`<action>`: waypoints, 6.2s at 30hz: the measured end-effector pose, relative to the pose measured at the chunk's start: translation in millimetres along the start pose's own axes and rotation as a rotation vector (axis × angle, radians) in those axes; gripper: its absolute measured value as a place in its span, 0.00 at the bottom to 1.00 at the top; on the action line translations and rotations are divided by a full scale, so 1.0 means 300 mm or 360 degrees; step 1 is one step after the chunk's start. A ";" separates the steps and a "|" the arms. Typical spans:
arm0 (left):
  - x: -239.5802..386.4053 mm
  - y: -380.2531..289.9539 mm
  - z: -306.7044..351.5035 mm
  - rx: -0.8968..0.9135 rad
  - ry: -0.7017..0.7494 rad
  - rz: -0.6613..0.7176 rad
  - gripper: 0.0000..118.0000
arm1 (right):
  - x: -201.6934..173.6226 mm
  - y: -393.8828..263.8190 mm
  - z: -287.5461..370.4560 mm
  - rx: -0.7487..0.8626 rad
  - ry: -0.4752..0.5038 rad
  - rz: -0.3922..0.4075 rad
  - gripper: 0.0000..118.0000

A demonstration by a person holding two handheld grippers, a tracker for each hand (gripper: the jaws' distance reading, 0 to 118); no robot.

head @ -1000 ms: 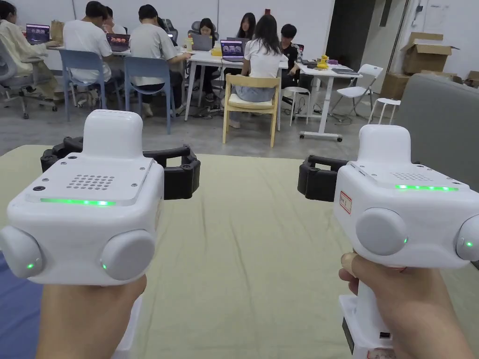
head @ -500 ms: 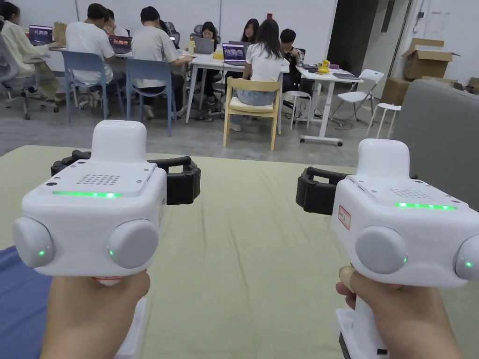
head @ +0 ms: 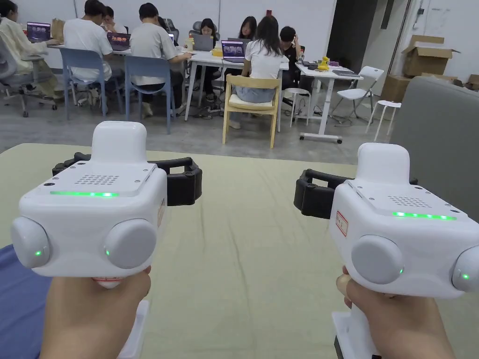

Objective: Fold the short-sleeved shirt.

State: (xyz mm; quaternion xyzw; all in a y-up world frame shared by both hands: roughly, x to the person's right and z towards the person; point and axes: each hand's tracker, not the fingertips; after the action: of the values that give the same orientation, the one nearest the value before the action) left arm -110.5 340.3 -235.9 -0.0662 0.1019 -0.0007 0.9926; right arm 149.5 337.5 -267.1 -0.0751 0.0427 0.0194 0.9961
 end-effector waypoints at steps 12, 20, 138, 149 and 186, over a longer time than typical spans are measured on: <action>-0.017 -0.040 0.027 0.0007 -0.0109 0.0073 0.00 | 0.025 -0.041 -0.006 -0.0038 -0.0092 0.0018 0.04; -0.395 -0.018 0.180 0.0024 0.0391 0.0086 0.00 | -0.449 0.012 -0.051 -0.0015 0.0566 0.0085 0.04; -0.375 -1.083 -1.154 -0.1393 0.0089 0.0211 1.00 | -0.051 -0.613 -0.503 -0.0894 0.0387 0.0118 0.04; -0.099 -1.105 -0.987 -0.1187 0.0067 -0.0309 0.00 | 0.136 -0.771 -0.681 -0.1070 0.0030 0.0185 0.04; -0.308 -0.495 -0.931 -0.0833 -0.0227 0.0561 0.00 | 0.448 -0.256 -1.013 -0.0541 0.0045 0.0394 0.03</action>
State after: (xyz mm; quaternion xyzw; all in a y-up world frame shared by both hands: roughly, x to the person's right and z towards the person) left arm -255.7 157.9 -468.7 -0.3004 0.0387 0.2021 0.9313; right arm 261.8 220.0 -567.0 -0.2364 0.0617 0.1476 0.9584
